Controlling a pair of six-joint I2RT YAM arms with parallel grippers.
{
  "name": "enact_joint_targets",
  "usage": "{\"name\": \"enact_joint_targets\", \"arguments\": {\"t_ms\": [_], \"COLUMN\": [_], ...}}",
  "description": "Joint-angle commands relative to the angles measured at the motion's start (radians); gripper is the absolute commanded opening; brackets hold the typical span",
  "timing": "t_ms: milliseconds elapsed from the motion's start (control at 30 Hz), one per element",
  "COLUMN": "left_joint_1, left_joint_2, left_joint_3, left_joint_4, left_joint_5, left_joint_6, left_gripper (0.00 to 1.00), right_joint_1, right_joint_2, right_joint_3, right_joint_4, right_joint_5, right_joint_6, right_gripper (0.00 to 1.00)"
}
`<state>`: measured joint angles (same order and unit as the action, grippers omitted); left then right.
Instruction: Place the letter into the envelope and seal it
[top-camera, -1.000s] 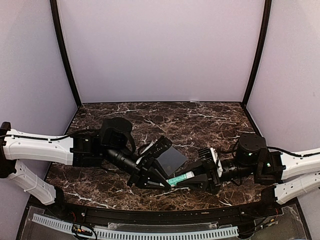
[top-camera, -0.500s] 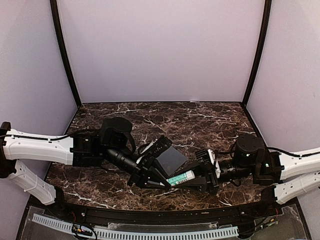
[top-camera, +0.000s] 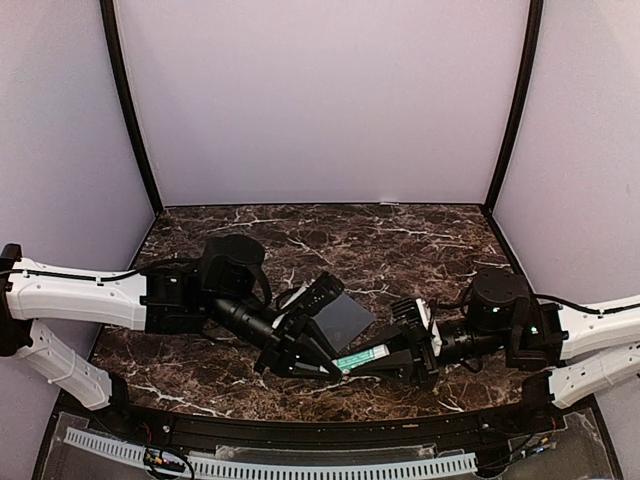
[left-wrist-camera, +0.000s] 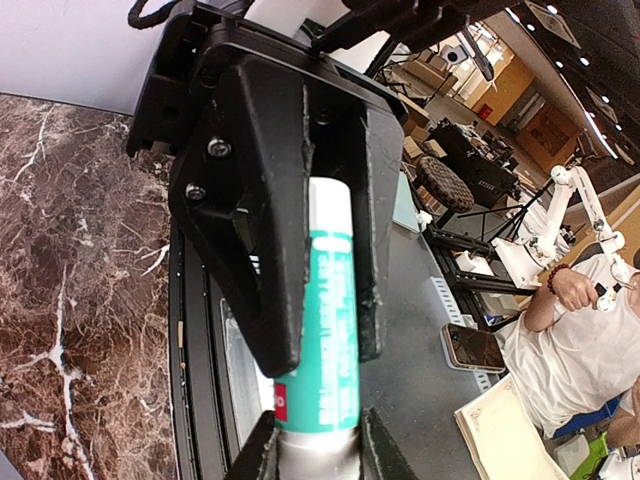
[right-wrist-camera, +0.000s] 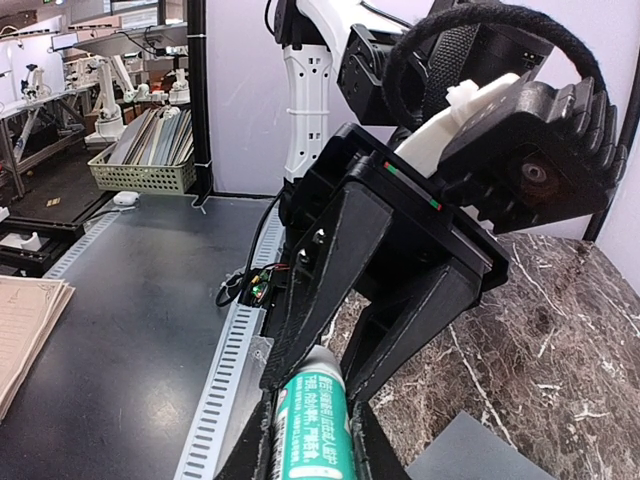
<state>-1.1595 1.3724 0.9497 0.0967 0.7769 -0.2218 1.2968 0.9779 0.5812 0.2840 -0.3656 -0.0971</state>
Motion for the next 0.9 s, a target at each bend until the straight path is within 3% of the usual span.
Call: {"name": "enact_joint_targets", "arguments": {"t_ms": [0,233,567,867], "left_joint_1": [0.003,0.004,0.005,0.007], "left_joint_2": [-0.041,-0.031,0.006,-0.017], "left_joint_3": [0.047,0.102,0.190,0.184], "left_joint_4": [0.029,0.014,0.057,0.096], "left_joint_5": [-0.026,-0.138,-0.370,-0.430], "left_joint_6": [-0.001,0.024,0.025,0.055], "left_gripper": [0.17,0.17,0.17,0.15], "right_joint_1": [-0.002,-0.012,-0.012,-0.031], "right_joint_2": [0.007,0.056,0.199,0.225], "right_joint_3": [-0.021,-0.012,0.072,0.084], "right_joint_4": [0.057,0.155,0.160,0.193], "right_joint_5": [0.040,0.197,0.463,0.512], "right_joint_6": [0.033,0.226,0.479,0.619], "right_gripper": [0.00,0.00,0.00,0.00]}}
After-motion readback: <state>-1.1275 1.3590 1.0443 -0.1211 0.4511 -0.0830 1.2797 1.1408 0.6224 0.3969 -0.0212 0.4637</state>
